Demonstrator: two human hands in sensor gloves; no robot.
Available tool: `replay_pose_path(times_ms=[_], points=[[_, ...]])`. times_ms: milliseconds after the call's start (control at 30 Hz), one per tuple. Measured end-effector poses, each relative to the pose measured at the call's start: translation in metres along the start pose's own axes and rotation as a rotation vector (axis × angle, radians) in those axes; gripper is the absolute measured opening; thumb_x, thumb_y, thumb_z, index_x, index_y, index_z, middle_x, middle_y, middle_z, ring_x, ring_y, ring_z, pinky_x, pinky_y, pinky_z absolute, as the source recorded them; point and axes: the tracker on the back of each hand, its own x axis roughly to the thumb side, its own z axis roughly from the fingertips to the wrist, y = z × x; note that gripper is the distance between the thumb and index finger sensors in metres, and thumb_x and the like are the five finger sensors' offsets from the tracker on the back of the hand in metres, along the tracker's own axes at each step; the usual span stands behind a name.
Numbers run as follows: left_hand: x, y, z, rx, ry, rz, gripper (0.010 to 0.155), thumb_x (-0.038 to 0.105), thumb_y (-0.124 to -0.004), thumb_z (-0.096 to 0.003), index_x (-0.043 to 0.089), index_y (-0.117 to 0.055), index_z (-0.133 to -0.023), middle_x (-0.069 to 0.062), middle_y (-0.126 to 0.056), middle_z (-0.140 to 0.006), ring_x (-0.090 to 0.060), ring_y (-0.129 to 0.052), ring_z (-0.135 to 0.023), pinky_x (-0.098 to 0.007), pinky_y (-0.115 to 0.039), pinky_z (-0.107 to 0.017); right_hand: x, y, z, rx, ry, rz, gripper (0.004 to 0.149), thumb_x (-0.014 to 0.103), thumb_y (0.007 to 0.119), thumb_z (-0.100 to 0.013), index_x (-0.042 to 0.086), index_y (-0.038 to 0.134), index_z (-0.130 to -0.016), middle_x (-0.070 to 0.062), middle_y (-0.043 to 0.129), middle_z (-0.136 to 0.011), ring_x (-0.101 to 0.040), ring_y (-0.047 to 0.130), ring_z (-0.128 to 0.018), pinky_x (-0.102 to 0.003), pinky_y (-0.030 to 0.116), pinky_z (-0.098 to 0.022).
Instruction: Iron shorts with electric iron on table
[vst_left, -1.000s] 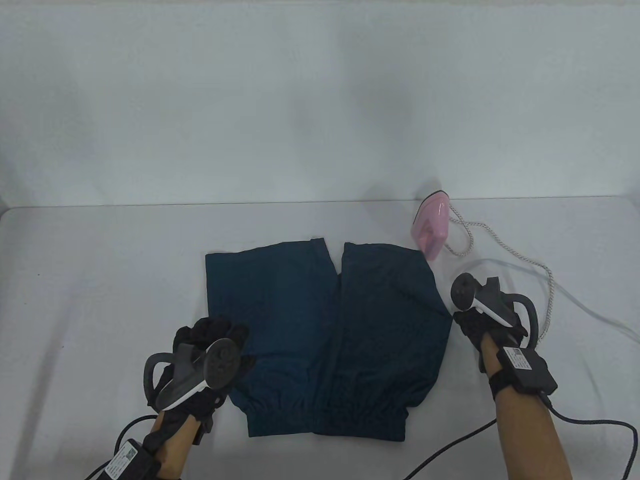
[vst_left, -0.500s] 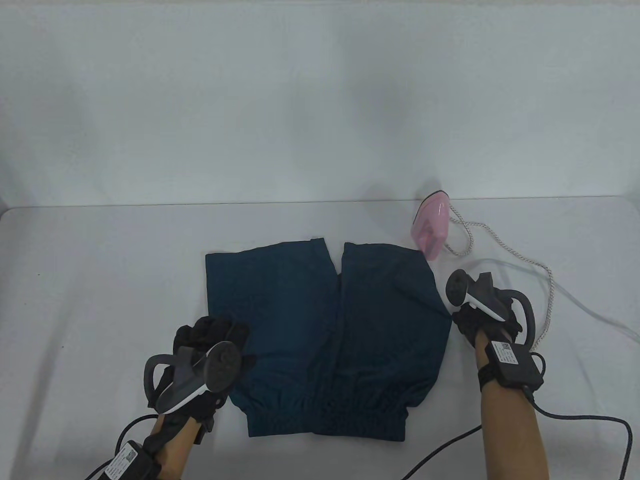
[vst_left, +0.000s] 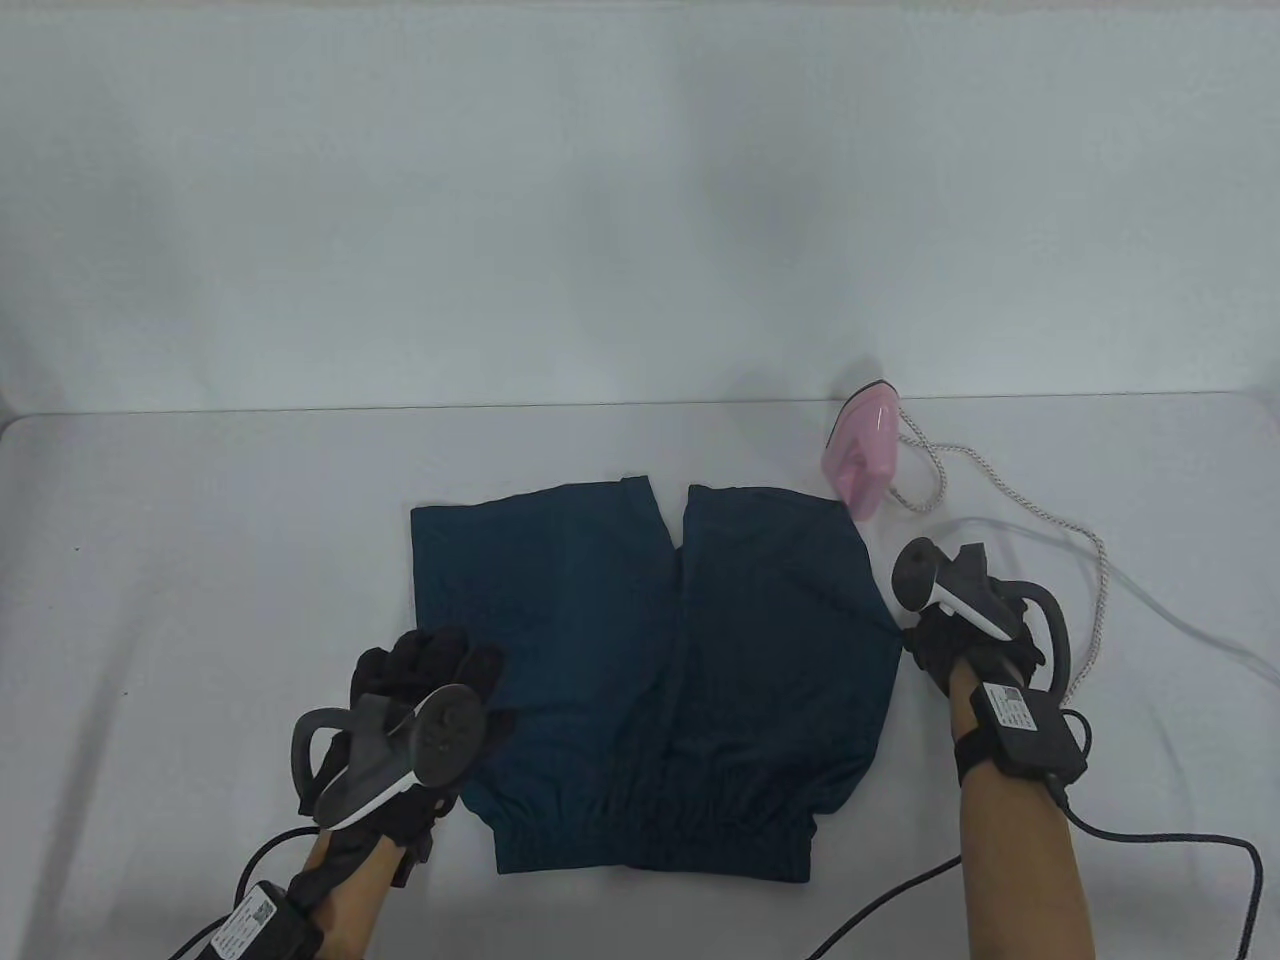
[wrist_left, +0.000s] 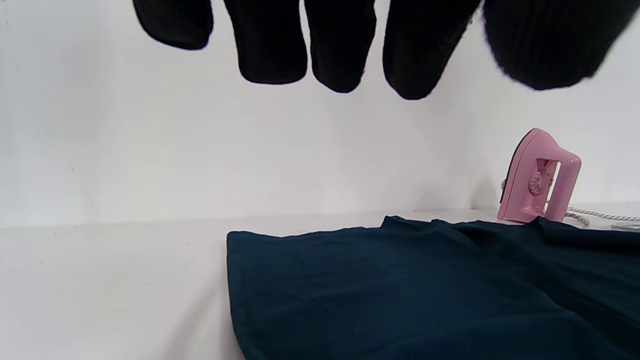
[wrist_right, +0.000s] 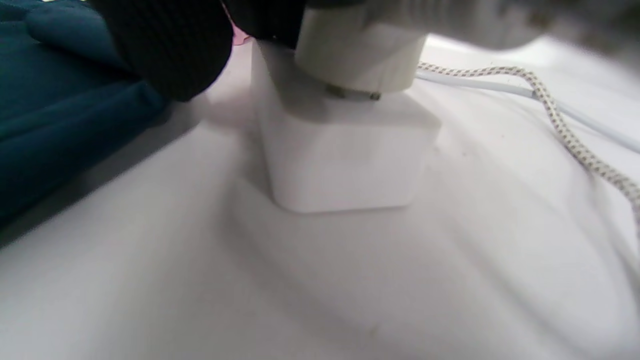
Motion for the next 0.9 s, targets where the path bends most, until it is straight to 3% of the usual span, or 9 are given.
replay_pose_path(times_ms=[167,367,633,900], points=[[0.005,0.001,-0.002,0.012,-0.009,0.0,0.066,0.063,-0.074,-0.0437,0.038,-0.064,-0.104,0.001,-0.057,-0.116,-0.036,-0.061,-0.106,-0.064,-0.05,-0.076,0.001,-0.008,0.007,0.007,-0.026,-0.08,0.076,0.053,0.079,-0.045,0.032,0.042,-0.109,-0.002,0.051,-0.115,-0.037,0.046,-0.11,-0.063,0.05,-0.075],[0.012,0.003,-0.003,0.059,-0.01,0.002,0.066,0.063,-0.074,-0.0438,0.039,-0.063,-0.104,0.001,-0.055,-0.117,-0.036,-0.059,-0.106,-0.064,-0.049,-0.076,0.014,-0.044,0.037,-0.147,-0.005,-0.121,0.08,0.065,0.074,-0.043,0.035,0.044,-0.11,-0.002,0.047,-0.118,-0.042,0.046,-0.111,-0.065,0.051,-0.074],[0.022,0.01,-0.001,0.154,0.003,0.006,0.067,0.063,-0.074,-0.0441,0.039,-0.06,-0.105,-0.001,-0.048,-0.118,-0.038,-0.054,-0.107,-0.064,-0.047,-0.076,0.057,-0.091,0.094,-0.308,-0.111,-0.194,0.081,0.065,0.074,-0.043,0.033,0.044,-0.111,-0.003,0.049,-0.118,-0.043,0.048,-0.11,-0.066,0.049,-0.074],[0.03,0.015,0.004,0.217,0.005,0.009,0.069,0.063,-0.074,-0.0444,0.039,-0.058,-0.106,-0.002,-0.042,-0.12,-0.039,-0.05,-0.108,-0.065,-0.043,-0.076,0.11,-0.091,0.155,-0.515,-0.294,-0.203,0.077,0.064,0.075,-0.044,0.033,0.049,-0.11,-0.003,0.052,-0.117,-0.044,0.05,-0.109,-0.066,0.049,-0.074]])
